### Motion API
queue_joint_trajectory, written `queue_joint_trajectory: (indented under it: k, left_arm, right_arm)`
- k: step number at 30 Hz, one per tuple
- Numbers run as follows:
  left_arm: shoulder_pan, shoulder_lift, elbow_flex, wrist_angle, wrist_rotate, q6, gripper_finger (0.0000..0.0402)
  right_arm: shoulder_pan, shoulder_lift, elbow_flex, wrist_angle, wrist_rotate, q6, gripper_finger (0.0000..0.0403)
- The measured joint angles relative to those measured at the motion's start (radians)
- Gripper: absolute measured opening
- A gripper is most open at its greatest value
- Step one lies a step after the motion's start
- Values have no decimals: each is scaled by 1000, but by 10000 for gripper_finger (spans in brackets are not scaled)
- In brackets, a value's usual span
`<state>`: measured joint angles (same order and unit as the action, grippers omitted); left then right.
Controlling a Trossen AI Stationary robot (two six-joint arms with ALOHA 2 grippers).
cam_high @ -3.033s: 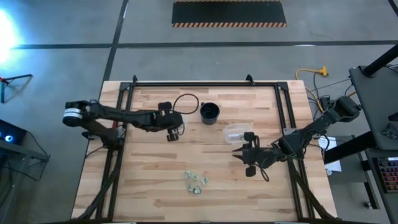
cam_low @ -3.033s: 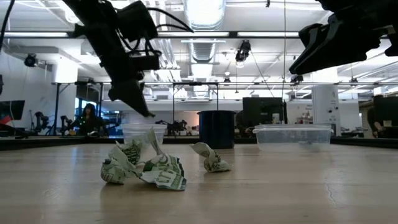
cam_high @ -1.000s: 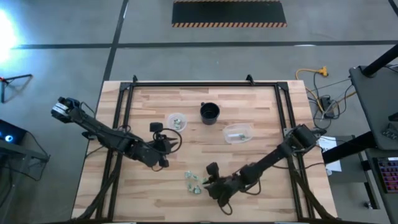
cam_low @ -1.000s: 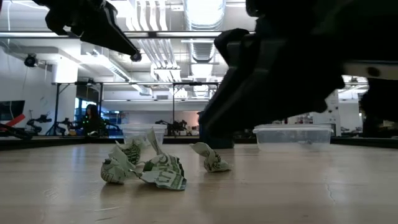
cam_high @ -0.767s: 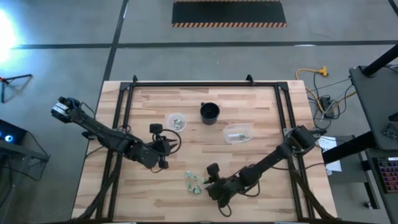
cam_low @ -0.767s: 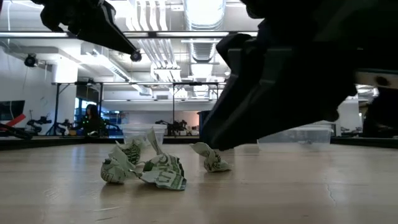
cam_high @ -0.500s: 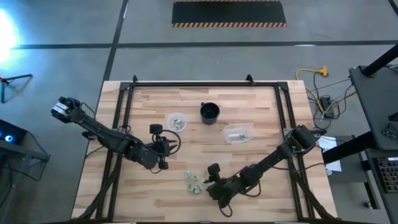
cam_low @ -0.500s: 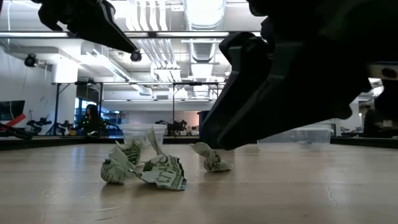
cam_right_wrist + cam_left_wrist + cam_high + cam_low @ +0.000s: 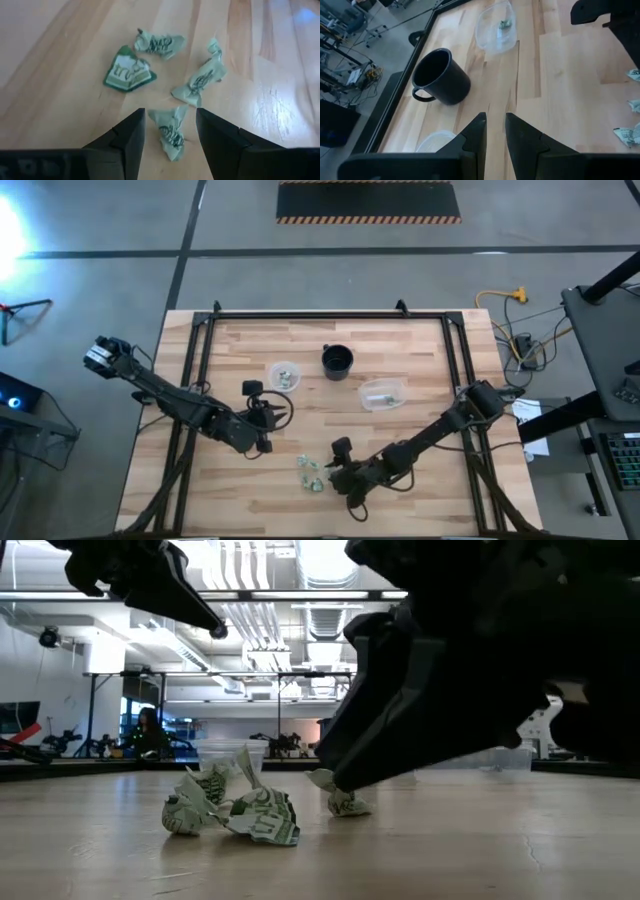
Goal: Pick and place items into bin
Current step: Put the stevia packet into the right transparent bin
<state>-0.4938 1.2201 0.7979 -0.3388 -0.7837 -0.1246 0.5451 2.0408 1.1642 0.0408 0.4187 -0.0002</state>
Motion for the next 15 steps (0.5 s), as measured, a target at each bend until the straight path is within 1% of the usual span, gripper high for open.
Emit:
queue_joint_trajectory:
  k: [7,15]
  left_arm:
    - [0,0,0,6,0,4,54]
    - [0,2,0,9,0,9,54]
  right_arm:
    - [-12,-1,-1,1,-1,6,168]
    - [-13,16,-1,2,-12,9,151]
